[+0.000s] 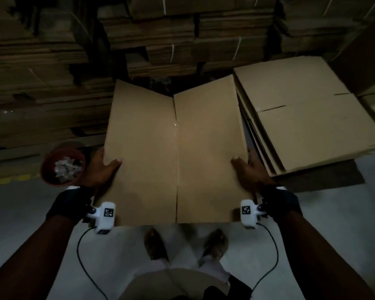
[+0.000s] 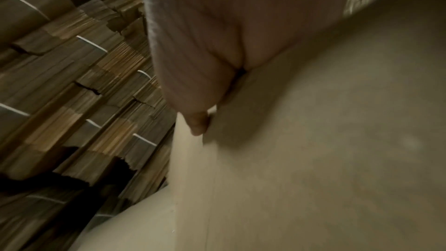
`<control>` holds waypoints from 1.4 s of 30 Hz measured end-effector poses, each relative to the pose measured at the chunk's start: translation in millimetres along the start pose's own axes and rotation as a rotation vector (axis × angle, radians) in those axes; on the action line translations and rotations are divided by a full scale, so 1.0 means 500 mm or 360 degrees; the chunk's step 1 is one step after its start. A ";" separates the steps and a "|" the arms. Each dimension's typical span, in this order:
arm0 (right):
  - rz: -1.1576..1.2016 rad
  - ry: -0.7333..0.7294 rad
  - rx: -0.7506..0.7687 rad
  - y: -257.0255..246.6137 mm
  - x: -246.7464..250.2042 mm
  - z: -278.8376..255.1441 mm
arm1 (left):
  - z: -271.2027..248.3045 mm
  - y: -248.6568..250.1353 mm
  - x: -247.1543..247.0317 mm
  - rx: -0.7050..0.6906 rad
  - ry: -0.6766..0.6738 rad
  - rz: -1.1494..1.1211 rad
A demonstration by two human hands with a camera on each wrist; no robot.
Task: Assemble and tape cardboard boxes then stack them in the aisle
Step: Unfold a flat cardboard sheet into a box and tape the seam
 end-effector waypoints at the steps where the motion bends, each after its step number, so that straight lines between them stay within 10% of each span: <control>1: 0.0029 -0.0042 0.0060 -0.007 -0.001 -0.006 | -0.006 0.019 0.001 -0.0030 0.0027 -0.0014; 10: 0.0633 0.0253 0.0311 -0.024 0.171 -0.043 | -0.013 0.315 -0.021 -0.0500 -0.0030 0.0071; 26: 0.0918 0.1020 0.0304 0.177 0.608 -0.104 | 0.073 0.796 -0.615 -0.1290 -0.0454 0.0542; 42: 0.1088 0.1761 -0.0449 0.301 0.500 0.020 | 0.456 0.897 -1.098 -0.1253 -0.0500 0.1316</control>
Point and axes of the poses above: each hand's wrist, its own z-axis towards the middle knuckle, its own x-axis out of the back of the hand, y = z × x, the point moved 6 cm from there along z, towards the middle knuckle, and after that the axes turned 1 degree about -z, right-handed, at the moved point
